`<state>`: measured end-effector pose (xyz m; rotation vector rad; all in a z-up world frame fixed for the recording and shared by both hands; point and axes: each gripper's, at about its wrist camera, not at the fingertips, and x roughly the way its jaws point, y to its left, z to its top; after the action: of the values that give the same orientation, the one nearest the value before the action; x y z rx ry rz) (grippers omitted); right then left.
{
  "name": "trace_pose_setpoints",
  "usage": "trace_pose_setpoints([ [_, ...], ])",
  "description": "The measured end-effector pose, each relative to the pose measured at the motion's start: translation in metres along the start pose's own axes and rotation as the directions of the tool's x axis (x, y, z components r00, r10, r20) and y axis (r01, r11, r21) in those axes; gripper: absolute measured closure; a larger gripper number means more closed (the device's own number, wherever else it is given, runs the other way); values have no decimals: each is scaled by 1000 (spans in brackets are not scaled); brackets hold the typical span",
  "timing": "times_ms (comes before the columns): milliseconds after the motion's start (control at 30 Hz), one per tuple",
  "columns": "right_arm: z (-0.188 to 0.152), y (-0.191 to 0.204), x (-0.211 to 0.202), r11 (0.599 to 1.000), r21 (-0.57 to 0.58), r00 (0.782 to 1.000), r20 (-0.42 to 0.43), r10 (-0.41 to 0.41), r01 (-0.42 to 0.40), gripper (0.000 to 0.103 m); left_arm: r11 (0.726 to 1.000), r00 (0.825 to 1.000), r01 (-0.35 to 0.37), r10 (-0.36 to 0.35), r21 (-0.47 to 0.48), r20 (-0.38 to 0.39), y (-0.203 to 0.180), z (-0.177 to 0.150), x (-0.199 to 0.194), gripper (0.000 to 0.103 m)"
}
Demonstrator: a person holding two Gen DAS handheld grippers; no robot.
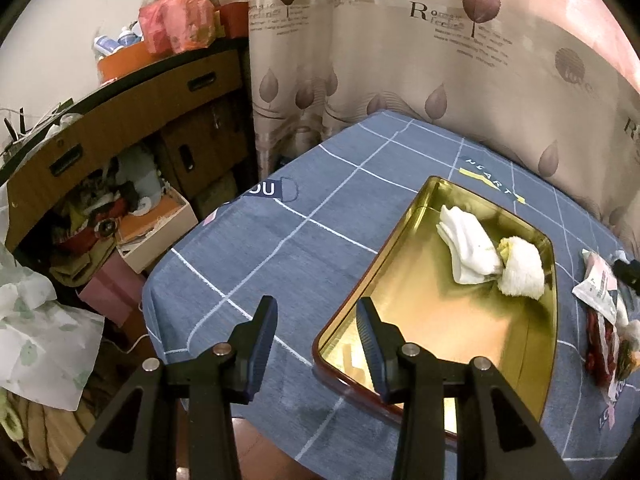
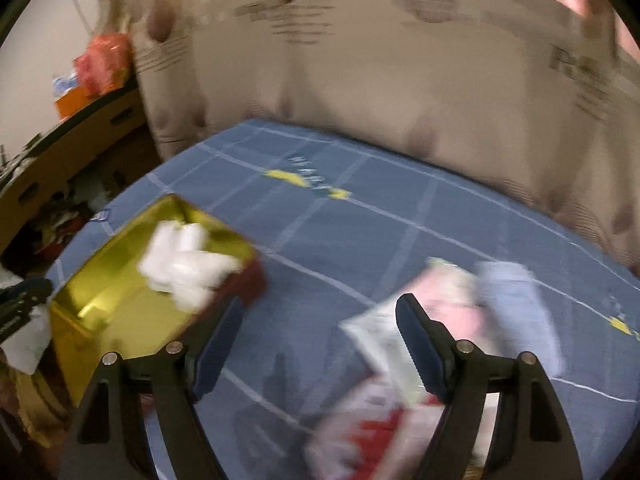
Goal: Organize soft objects
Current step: 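Grasp the light blue rolled towel with the right gripper and lift it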
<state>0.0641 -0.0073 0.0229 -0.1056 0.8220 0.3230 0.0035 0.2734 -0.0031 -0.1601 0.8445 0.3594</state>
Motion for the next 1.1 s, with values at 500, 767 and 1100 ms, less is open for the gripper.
trace_pose_setpoints([
  [500, -26, -153, -1, 955, 249, 986, -72, -148, 162, 16, 998, 1000, -9, 7, 70, 22, -15, -4, 0, 61],
  [767, -33, -173, 23, 951, 262, 985, -100, -141, 163, 16, 993, 999, -26, 21, 115, 48, -26, -7, -3, 61],
  [1100, -34, -169, 28, 969, 218, 989, -108, -96, 118, 62, 989, 999, -29, 22, 143, 49, -32, -10, -2, 60],
])
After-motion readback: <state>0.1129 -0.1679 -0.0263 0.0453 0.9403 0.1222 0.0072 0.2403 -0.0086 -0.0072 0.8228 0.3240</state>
